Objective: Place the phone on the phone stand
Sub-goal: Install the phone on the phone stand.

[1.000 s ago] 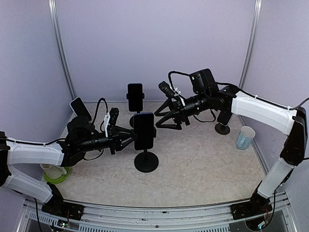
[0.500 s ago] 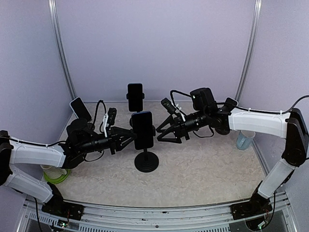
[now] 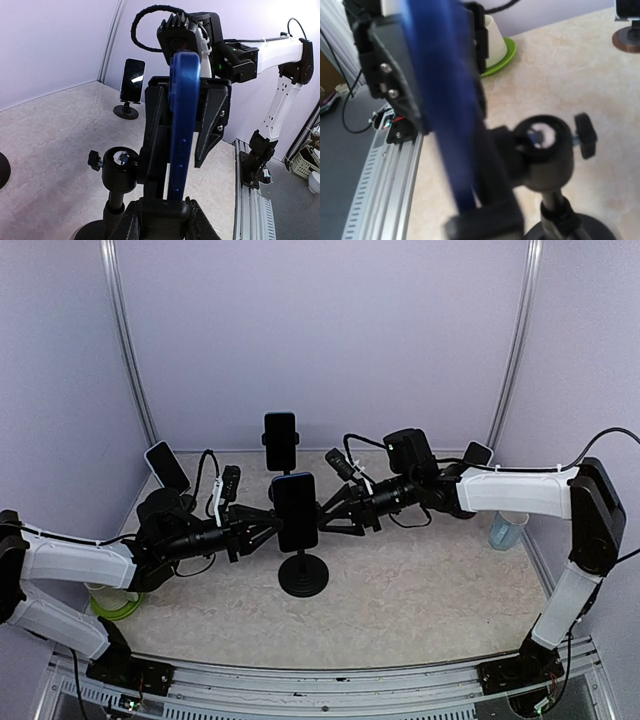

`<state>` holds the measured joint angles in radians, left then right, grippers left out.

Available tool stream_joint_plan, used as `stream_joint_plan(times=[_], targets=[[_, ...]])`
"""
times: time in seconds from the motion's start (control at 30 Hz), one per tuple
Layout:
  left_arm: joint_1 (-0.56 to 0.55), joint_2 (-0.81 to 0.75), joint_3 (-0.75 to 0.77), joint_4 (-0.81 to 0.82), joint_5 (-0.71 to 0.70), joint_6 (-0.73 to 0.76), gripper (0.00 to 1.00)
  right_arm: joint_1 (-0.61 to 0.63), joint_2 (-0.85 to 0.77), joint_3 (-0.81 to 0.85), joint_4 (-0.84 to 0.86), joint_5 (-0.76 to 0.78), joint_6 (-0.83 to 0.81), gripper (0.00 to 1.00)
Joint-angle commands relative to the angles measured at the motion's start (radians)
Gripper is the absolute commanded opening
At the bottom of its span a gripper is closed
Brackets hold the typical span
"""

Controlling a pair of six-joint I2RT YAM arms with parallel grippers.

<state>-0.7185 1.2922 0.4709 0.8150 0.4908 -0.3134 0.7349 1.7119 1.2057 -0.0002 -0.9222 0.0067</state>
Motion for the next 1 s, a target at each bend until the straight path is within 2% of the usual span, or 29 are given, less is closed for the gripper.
stream_joint_plan(times=[0.0, 0.07, 0.4, 0.67, 0.83, 0.97], targets=[[-0.012, -0.003, 0.008, 0.073, 0.042, -0.050, 0.00, -0.003, 0.038, 0.057, 0.018, -0.034, 0.016, 0.44], [-0.012, -0.004, 0.010, 0.068, 0.041, -0.050, 0.00, -0.003, 0.048, 0.067, 0.023, -0.067, 0.026, 0.40], [-0.012, -0.003, 0.015, 0.046, 0.031, -0.050, 0.00, -0.004, 0.018, 0.044, 0.068, -0.167, 0.013, 0.37], [-0.015, 0.007, 0.020, 0.045, 0.034, -0.050, 0.00, -0.002, 0.047, 0.054, 0.092, -0.224, 0.055, 0.19], [-0.019, 0.000, 0.030, 0.006, 0.020, -0.076, 0.00, -0.002, 0.048, 0.038, 0.099, -0.244, 0.095, 0.03], [-0.029, -0.007, 0.032, -0.014, 0.014, -0.082, 0.00, 0.006, 0.040, 0.009, 0.099, -0.255, 0.097, 0.00]])
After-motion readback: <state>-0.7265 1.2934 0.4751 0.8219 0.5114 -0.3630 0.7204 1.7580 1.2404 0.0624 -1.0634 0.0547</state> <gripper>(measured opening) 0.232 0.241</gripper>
